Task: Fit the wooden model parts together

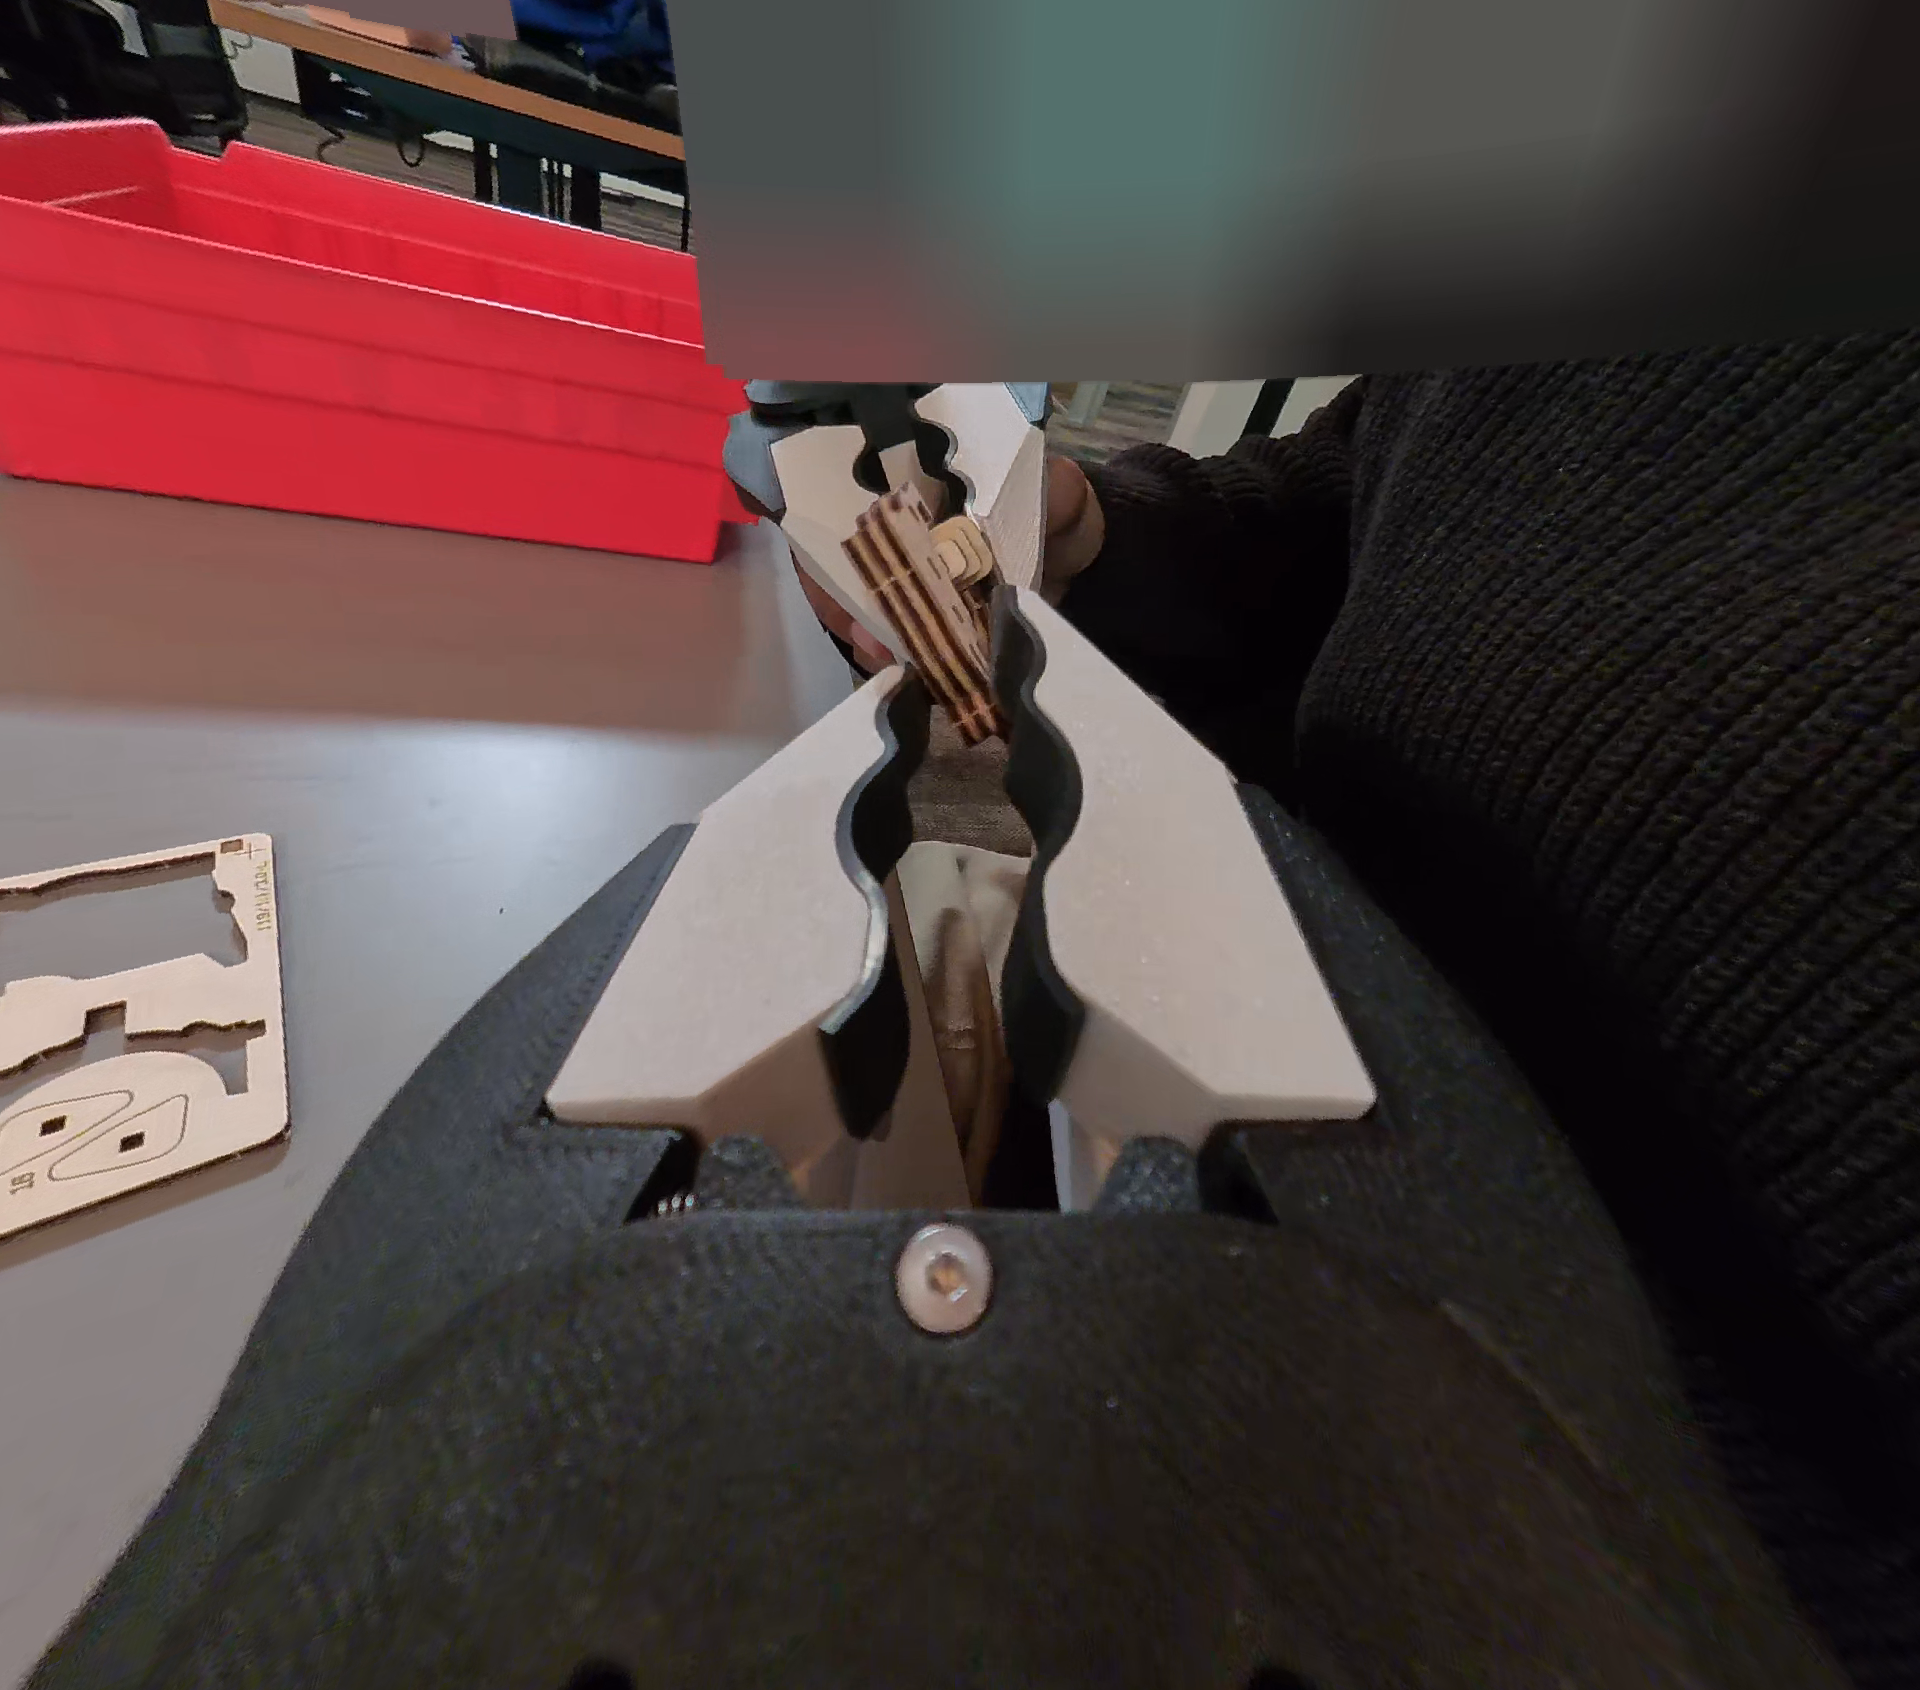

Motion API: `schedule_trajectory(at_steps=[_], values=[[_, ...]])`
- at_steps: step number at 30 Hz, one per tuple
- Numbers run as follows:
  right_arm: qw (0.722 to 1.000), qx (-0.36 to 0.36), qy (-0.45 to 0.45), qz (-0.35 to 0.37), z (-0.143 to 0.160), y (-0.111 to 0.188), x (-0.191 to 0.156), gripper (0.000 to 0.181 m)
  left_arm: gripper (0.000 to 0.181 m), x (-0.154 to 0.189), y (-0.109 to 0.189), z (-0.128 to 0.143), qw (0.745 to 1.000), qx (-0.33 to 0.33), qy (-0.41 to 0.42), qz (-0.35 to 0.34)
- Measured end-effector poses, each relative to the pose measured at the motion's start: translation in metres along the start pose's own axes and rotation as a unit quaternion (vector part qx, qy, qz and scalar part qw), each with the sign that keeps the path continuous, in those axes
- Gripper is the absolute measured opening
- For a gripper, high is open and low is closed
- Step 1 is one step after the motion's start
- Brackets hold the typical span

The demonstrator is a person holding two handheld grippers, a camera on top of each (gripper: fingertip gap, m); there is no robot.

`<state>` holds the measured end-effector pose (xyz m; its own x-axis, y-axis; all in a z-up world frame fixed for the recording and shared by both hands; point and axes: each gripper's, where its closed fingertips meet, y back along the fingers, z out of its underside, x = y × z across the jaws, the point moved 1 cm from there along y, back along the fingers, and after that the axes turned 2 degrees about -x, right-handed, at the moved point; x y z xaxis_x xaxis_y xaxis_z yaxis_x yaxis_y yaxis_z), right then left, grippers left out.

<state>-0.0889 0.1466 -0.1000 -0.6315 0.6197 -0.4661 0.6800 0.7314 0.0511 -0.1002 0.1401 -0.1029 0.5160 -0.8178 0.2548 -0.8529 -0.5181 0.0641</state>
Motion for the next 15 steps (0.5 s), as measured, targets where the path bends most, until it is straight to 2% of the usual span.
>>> schedule_trajectory(at_steps=[4,10,12,15], values=[[1.000,-0.001,-0.006,-0.001,0.001,0.000,0.001,0.011,0.013,-0.001,0.000,0.001,1.000,0.001,0.011,0.010],[1.000,0.029,-0.006,0.010,-0.006,0.004,0.008,0.010,0.018,-0.009,0.000,-0.005,0.995,0.041,0.083,0.030],[0.999,0.040,0.000,0.019,-0.009,0.006,0.010,0.010,0.027,-0.014,0.003,-0.005,0.994,0.051,0.099,0.024],[0.997,0.068,-0.013,0.029,-0.016,0.012,0.014,0.010,0.027,-0.021,0.008,-0.006,0.994,0.051,0.100,0.012]])
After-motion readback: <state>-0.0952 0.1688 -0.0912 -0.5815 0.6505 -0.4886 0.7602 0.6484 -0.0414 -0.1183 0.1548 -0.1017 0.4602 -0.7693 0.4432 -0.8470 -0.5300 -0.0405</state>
